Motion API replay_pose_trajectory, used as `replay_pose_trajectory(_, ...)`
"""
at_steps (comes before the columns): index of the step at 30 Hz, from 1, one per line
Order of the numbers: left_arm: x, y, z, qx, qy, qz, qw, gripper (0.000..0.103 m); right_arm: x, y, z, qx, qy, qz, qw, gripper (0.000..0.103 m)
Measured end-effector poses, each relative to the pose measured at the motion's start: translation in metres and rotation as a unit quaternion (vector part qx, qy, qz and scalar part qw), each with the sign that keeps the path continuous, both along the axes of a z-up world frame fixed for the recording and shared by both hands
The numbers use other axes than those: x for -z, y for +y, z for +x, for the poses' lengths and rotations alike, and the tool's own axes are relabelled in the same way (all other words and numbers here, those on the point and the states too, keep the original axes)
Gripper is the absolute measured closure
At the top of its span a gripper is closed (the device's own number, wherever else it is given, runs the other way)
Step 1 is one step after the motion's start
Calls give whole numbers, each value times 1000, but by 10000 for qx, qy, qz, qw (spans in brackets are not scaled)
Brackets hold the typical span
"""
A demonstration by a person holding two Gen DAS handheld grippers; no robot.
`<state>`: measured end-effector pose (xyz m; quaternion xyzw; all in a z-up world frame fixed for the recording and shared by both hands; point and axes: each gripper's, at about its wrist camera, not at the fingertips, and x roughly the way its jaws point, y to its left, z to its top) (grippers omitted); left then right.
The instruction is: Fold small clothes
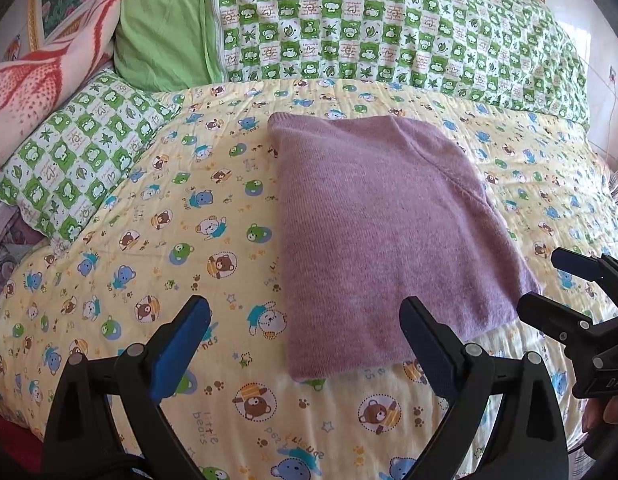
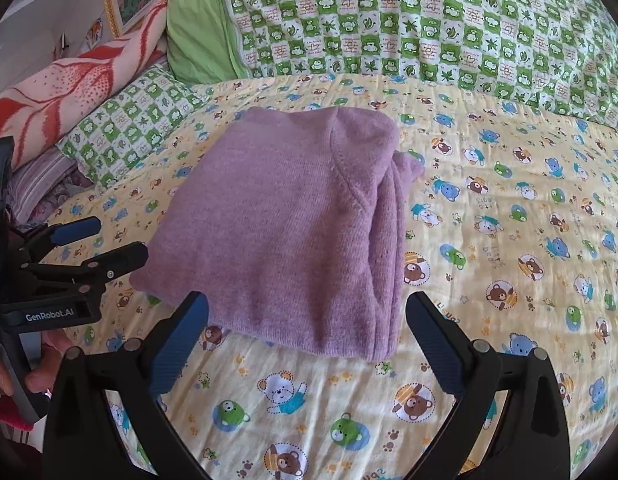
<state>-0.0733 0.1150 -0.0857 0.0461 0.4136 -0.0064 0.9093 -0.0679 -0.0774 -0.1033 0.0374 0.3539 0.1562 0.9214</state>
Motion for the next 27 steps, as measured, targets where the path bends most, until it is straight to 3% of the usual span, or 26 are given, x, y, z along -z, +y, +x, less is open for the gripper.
replay_pose_trajectory(27, 9, 6, 26, -58, 337, -147, 9993, 7, -4, 7, 29, -30, 259, 20, 9997, 4)
